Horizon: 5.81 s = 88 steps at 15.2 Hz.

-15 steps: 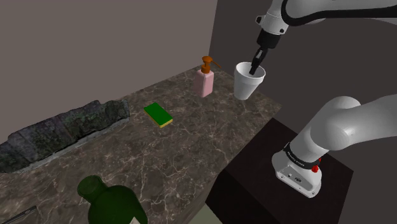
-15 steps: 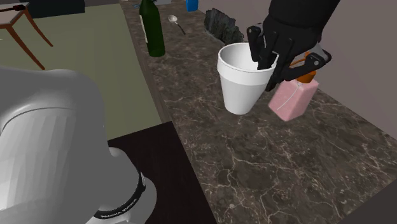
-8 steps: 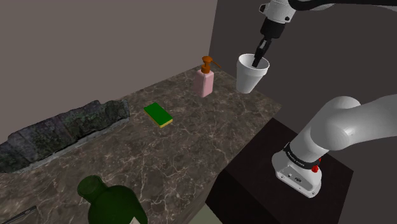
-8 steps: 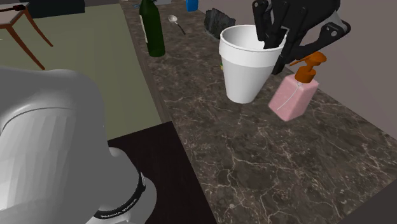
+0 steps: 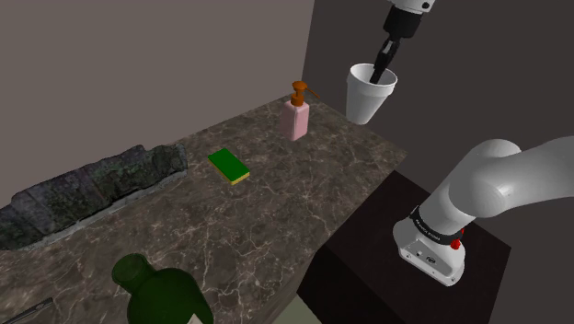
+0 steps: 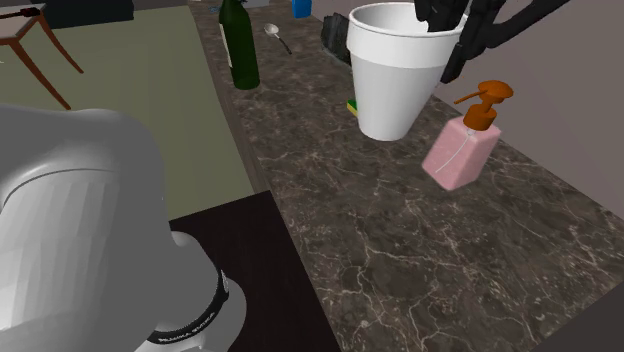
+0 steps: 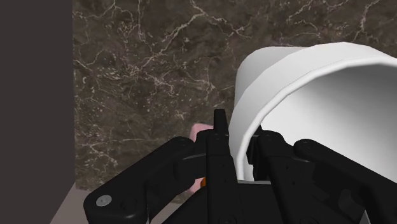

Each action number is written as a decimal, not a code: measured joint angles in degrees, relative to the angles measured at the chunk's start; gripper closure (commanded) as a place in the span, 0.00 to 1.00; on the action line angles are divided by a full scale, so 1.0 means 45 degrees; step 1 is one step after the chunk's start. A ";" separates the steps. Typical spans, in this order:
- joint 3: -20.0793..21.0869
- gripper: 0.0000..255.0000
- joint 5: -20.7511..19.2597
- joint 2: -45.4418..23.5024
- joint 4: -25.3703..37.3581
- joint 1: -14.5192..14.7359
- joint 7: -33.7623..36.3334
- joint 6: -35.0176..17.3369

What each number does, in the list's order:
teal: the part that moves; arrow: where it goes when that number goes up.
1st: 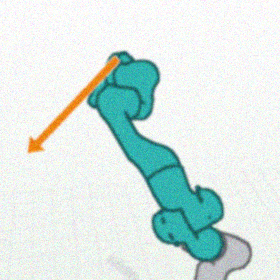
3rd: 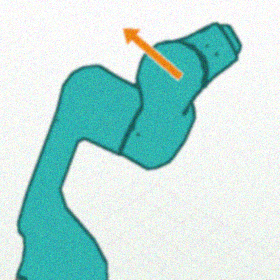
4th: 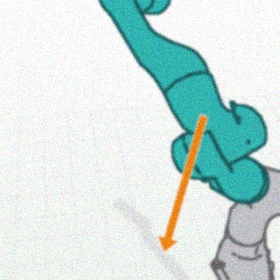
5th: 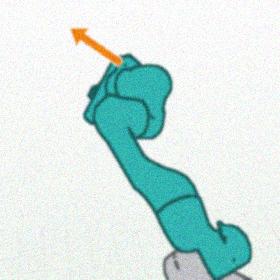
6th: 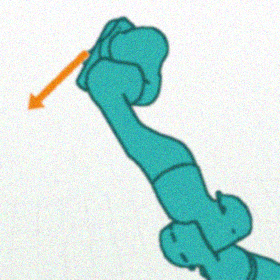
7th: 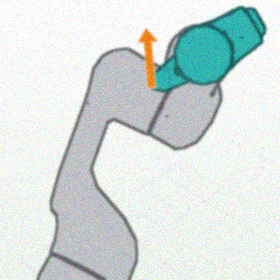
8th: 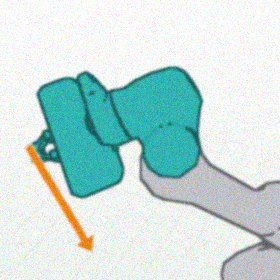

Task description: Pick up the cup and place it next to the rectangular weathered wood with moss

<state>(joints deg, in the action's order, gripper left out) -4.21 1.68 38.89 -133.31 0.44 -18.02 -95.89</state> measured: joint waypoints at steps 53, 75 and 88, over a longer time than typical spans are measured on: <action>0.8277 1.00 -0.4123 -1.6135 1.6785 0.7020 1.3899 0.0963; 0.8252 1.00 -0.4055 -1.5693 1.2113 0.6006 1.4196 -0.3127; 0.8052 1.00 -0.4375 -1.6146 1.0875 0.5959 1.4429 -0.4746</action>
<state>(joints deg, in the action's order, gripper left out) 32.02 -18.01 -33.77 -84.37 27.25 46.91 -117.25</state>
